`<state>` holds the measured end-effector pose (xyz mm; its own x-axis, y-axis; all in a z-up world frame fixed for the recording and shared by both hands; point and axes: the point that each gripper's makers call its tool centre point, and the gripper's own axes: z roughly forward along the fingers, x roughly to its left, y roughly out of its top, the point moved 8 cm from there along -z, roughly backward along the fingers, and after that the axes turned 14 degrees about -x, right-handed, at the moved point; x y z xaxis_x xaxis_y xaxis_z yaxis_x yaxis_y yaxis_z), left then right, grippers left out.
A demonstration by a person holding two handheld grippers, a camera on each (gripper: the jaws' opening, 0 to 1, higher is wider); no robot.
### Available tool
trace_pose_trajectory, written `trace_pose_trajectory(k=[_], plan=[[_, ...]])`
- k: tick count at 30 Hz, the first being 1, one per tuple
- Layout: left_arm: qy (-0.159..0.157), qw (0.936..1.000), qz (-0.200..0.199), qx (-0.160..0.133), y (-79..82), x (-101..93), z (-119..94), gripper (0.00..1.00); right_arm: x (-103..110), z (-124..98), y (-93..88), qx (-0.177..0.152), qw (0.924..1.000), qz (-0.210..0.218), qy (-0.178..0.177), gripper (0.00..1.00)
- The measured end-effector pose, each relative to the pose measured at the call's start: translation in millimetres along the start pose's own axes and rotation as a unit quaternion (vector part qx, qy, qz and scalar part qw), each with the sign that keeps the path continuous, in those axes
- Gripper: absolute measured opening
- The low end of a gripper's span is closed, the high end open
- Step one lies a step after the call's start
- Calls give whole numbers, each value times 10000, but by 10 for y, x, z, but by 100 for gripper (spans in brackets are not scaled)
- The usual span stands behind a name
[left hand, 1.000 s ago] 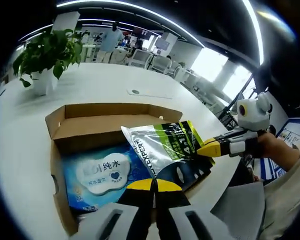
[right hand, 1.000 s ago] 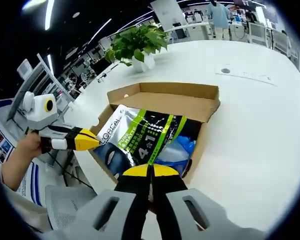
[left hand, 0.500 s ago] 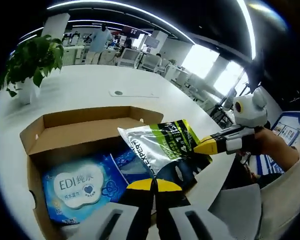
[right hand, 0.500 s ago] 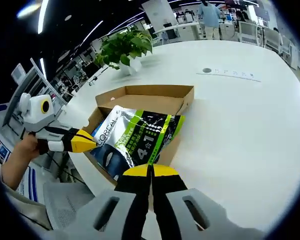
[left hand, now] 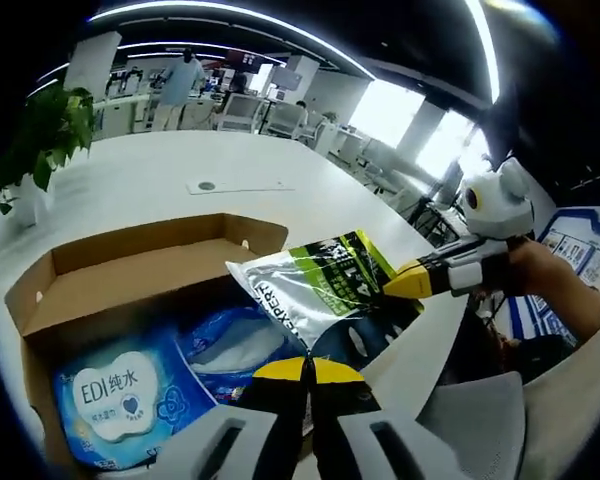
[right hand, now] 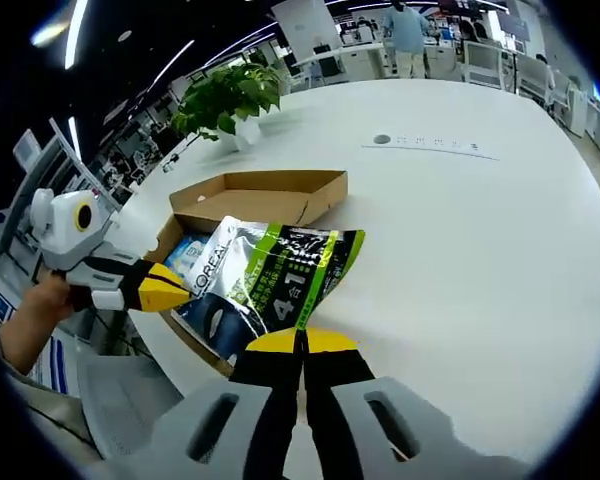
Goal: Operate the shoe box by opening the lid, removing the specified soft item, and placing it in the target area until the item is outside and the box remains undamaged.
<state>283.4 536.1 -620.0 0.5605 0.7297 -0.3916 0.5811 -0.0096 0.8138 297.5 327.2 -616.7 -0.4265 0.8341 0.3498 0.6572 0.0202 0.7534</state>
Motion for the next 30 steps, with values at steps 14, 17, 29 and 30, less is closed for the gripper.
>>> trace_pose_trajectory(k=[14, 17, 29, 30], plan=[[-231, 9996, 121, 99, 55, -203, 355, 0, -336, -137, 15, 36, 9995, -61, -308, 0], [-276, 9995, 124, 111, 68, -234, 423, 0, -405, -159, 20, 53, 9992, -100, -375, 0], [-244, 9990, 123, 366, 108, -356, 719, 0, -660, -184, 50, 129, 9985, -87, -533, 0], [-219, 9989, 120, 390, 106, -368, 754, 0, -680, -181, 50, 131, 9984, -90, -544, 0]])
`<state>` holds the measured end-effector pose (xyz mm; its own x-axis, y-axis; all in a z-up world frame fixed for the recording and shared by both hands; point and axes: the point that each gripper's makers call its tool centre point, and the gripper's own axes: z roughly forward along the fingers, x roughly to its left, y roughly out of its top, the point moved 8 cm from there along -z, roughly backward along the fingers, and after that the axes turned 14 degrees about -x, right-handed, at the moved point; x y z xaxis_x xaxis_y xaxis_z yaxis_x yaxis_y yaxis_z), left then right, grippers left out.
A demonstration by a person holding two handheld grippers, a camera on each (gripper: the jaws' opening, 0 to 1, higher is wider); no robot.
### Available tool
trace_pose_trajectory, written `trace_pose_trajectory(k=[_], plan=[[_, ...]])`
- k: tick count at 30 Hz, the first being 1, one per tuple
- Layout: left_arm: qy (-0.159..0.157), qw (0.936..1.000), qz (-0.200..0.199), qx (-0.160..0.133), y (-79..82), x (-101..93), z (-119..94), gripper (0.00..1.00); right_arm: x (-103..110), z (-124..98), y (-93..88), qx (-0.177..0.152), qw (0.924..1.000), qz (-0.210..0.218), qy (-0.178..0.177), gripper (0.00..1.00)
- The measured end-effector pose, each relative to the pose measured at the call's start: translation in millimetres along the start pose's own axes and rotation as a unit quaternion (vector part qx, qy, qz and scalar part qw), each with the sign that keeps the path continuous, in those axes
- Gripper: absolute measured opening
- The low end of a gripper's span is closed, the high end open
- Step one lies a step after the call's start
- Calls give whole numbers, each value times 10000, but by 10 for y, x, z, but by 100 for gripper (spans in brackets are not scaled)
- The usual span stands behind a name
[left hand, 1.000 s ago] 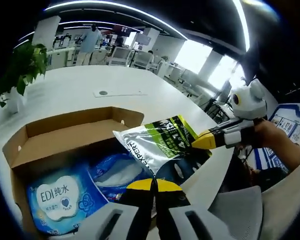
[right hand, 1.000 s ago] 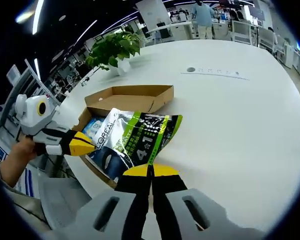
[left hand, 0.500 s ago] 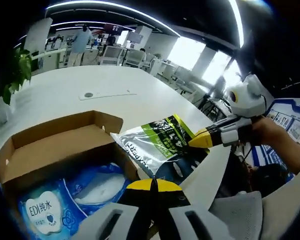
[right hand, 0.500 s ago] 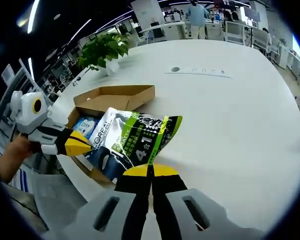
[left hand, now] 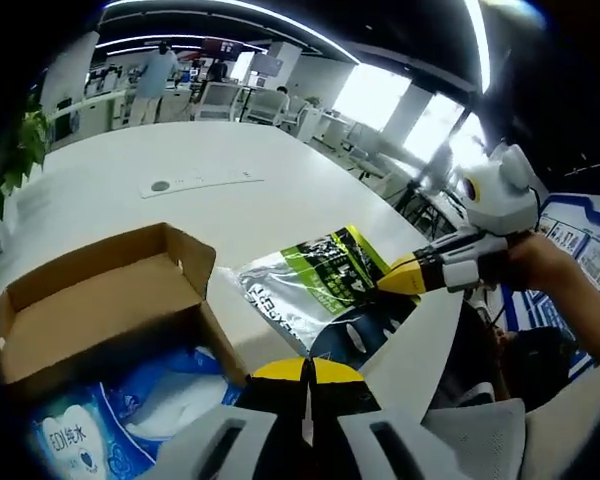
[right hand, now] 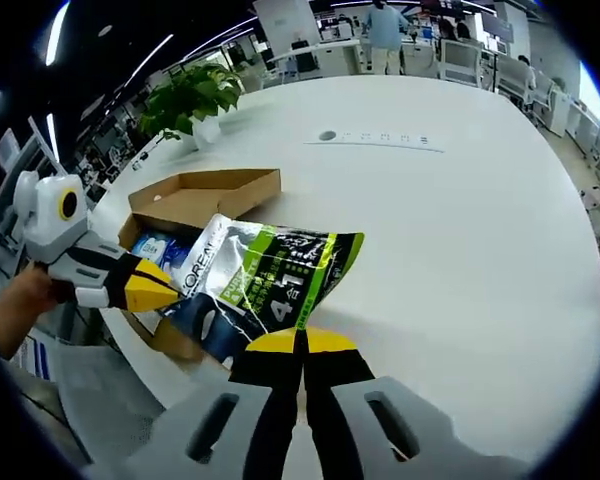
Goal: Operate the shoe box by opening the lid, removing the specified soft item, and placing it in the target area until the item is outside and the box remains undamaged.
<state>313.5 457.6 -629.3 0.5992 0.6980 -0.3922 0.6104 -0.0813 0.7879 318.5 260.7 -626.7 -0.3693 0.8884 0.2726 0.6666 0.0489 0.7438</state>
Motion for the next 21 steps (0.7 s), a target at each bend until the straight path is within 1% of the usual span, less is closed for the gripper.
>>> trace_pose_trajectory(k=[7, 10, 15, 17, 18, 21], plan=[[166, 9996, -95, 217, 2, -51, 213, 0, -206, 86, -3, 67, 9999, -58, -104, 0], [197, 9993, -49, 304, 15, -62, 301, 0, -275, 129, -15, 112, 9998, -85, -139, 0], [273, 9981, 92, 538, 21, -34, 437, 0, -356, 217, -62, 190, 9996, -121, -163, 0], [328, 9968, 210, 700, 11, -9, 485, 0, -371, 253, -84, 215, 9996, -131, -162, 0], [337, 9964, 262, 736, 10, -4, 493, 0, -376, 268, -95, 222, 9995, -142, -157, 0], [376, 9918, 680, 1018, 0, 22, 570, 0, -405, 351, -136, 253, 9995, -149, -151, 0]])
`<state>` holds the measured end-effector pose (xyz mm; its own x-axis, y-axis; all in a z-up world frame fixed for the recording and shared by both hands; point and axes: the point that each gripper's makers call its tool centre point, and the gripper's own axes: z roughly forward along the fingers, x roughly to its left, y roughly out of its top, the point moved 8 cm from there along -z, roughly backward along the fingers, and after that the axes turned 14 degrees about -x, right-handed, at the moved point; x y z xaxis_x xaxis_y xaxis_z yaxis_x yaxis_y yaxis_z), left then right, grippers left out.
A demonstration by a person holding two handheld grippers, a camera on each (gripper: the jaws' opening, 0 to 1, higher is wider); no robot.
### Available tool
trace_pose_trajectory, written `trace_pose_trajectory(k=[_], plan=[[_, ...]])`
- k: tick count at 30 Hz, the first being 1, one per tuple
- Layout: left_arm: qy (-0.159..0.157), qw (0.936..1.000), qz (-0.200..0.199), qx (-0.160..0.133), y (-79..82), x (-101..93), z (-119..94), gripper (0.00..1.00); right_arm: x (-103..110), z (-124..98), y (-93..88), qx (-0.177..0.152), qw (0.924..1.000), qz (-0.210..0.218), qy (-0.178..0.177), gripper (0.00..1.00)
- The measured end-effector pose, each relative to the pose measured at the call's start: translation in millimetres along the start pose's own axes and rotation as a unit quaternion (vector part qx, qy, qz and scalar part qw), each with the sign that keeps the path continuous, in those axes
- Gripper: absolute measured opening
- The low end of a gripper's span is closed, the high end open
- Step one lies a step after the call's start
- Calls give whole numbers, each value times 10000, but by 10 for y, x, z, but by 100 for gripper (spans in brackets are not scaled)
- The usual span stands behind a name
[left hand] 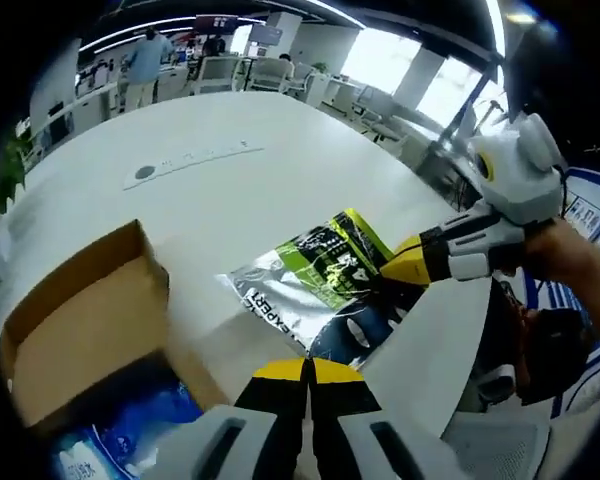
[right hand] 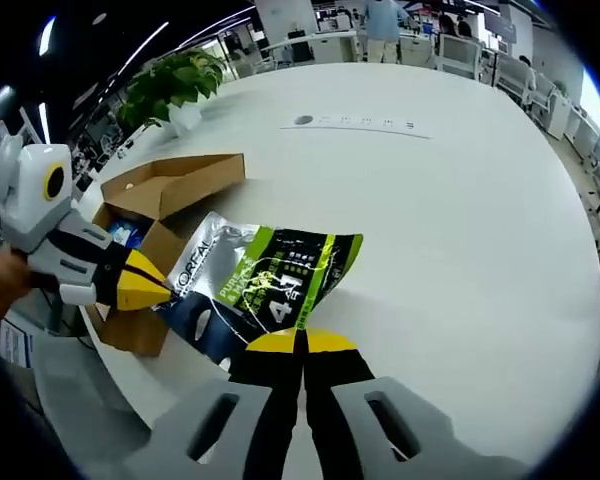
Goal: Operate the shoe box by opening the lid, removing the specified soft item, and placing it in the target area until the item is outside and the box remains undamaged.
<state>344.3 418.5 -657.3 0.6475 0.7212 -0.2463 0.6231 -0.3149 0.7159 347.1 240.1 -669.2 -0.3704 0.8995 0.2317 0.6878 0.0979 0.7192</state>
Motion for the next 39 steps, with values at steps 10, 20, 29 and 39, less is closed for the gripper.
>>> trace_pose_trajectory(k=[10, 20, 29, 39], plan=[[27, 9931, 1005, 605, -22, -5, 230, 0, -71, 185, -87, 63, 10000, -16, -17, 0], [-10, 9723, 2067, 1096, -112, 12, 390, 0, -123, 353, -195, 51, 10000, 59, -31, 0], [-44, 9568, 2576, 1344, -246, 10, 474, 1, -142, 428, -283, 139, 9999, -12, -47, 0], [-8, 9526, 2703, 1396, -250, 42, 446, 3, -149, 448, -316, 80, 9999, -36, -104, 0]])
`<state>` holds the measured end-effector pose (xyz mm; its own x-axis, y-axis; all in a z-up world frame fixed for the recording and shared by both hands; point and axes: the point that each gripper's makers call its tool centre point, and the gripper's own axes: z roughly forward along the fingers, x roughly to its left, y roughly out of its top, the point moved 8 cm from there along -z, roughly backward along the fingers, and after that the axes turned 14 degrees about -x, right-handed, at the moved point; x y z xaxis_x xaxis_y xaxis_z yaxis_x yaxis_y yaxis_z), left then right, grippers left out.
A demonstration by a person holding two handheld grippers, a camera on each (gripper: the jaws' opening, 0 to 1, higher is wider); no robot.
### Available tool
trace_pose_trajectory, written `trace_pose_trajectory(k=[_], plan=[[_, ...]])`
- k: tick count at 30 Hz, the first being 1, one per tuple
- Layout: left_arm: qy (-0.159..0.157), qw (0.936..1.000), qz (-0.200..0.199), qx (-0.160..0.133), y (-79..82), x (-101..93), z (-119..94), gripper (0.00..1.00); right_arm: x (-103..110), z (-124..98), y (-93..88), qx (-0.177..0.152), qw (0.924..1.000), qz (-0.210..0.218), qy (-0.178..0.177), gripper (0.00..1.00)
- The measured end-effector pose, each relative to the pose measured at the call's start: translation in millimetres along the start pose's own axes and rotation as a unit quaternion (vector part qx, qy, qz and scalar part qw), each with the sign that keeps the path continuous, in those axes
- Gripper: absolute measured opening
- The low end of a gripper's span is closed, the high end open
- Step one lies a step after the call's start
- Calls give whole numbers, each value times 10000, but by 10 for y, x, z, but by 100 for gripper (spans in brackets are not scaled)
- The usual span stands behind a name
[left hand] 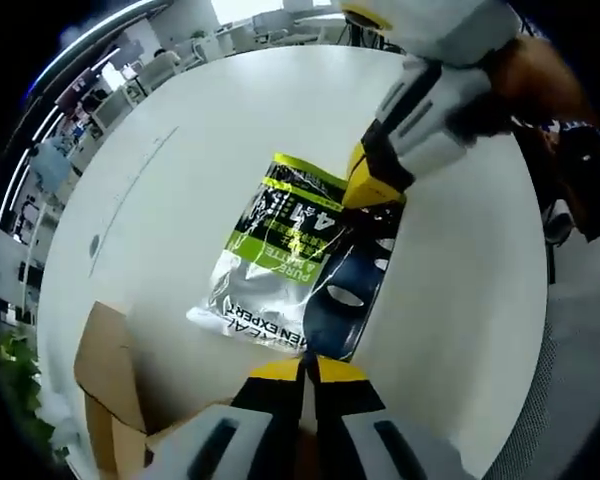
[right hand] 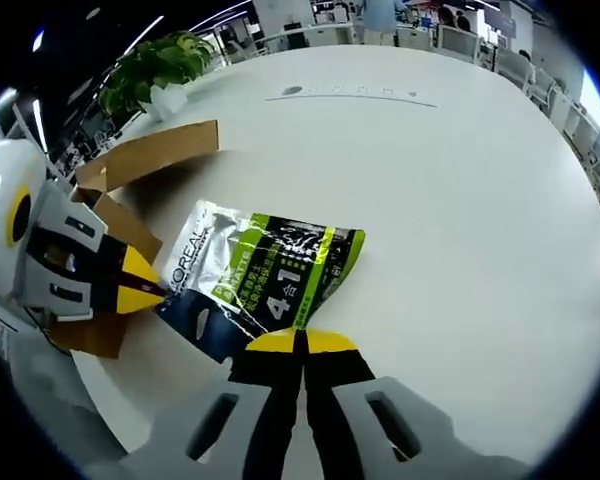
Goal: Operate the shoe box by opening the lid, removing the specified soft item, and placing it in the target area until the item is outside and the box remains undamaged.
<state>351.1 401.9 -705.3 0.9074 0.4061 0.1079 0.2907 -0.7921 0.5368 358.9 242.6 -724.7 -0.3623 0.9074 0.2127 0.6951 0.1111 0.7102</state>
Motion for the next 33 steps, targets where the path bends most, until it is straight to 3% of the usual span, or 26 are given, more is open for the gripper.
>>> trace_pose_trajectory(k=[9, 16, 23, 26, 33], plan=[[158, 9997, 186, 37, 5, -4, -111, 7, -8, -15, 20, -65, 9976, -677, -98, 5], [150, 9998, 7, -130, 28, -11, -218, 12, -30, -55, 11, -42, 9976, -671, -150, 8], [141, 9978, -348, -551, 93, -5, -391, 15, -36, -132, 35, -74, 9979, -616, -182, 10], [110, 9926, -789, -914, 155, -11, -485, 17, -30, -180, 57, -97, 9977, -637, -212, 12], [140, 9875, -1039, -1177, 155, 6, -646, 20, 27, -309, 126, -167, 9972, -689, -232, 18]])
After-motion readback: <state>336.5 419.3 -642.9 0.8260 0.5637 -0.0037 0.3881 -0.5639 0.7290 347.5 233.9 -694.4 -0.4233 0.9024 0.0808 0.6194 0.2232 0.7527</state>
